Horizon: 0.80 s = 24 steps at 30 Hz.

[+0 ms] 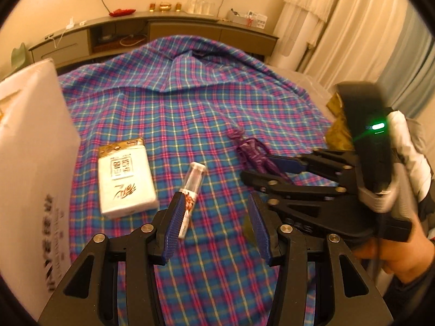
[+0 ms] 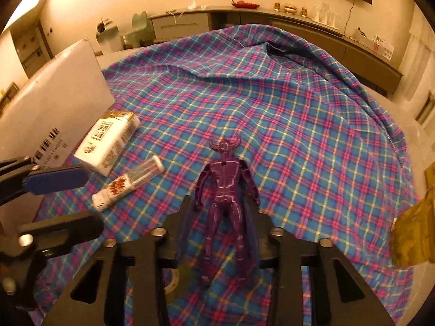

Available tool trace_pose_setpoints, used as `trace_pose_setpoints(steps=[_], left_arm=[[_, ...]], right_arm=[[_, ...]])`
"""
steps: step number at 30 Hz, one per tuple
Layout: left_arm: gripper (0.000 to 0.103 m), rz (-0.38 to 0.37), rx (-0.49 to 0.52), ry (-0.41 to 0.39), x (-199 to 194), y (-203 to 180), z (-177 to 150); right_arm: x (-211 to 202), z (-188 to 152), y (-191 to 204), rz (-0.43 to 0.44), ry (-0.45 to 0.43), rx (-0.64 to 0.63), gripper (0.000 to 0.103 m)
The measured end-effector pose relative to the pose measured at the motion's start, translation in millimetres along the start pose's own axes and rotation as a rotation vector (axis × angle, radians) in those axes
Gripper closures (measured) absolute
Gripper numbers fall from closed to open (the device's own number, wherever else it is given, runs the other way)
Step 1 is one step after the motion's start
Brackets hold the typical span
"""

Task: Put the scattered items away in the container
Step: 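Grasp the white lip balm tube with the left gripper while the right gripper grasps the purple figurine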

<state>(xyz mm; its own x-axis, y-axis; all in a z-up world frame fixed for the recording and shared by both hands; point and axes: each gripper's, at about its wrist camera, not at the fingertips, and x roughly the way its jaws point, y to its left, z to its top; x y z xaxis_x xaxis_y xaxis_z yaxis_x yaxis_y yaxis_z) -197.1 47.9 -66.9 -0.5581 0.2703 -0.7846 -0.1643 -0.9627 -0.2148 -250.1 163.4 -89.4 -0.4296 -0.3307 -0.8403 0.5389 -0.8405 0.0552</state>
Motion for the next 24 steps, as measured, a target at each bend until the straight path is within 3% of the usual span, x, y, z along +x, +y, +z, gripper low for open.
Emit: trace_pose_setpoints(steps=[5,7,9,11,13,15,24], left_arm=[[0.053,0.050,-0.005,0.011,23,5,0],[0.053,0.049,-0.034,0.051,34,12,0],[0.053,0.044,-0.044,0.026,32,15,-2],[0.056,0.069,-0.006,0.021,33,11,-3],[0.079,0.138,0.049,0.021,34,5,-5],[0.083,0.144,0.062,0.022,33,5,-5],[0.084,0.118,0.014,0.034,23,7,-10]], right_arm=[[-6,2,-14,0.055,0.006,0.096,0.068],[-12,4,-23,0.103,0.001,0.161,0.068],[-16,7,-28,0.138,-0.003,0.208,0.068],[-20,8,-30,0.173,-0.008,0.246,0.068],[-24,9,-30,0.200,-0.014,0.269,0.068],[-30,9,-27,0.217,-0.020,0.276,0.068],[-49,5,-18,0.254,-0.040,0.266,0.068]])
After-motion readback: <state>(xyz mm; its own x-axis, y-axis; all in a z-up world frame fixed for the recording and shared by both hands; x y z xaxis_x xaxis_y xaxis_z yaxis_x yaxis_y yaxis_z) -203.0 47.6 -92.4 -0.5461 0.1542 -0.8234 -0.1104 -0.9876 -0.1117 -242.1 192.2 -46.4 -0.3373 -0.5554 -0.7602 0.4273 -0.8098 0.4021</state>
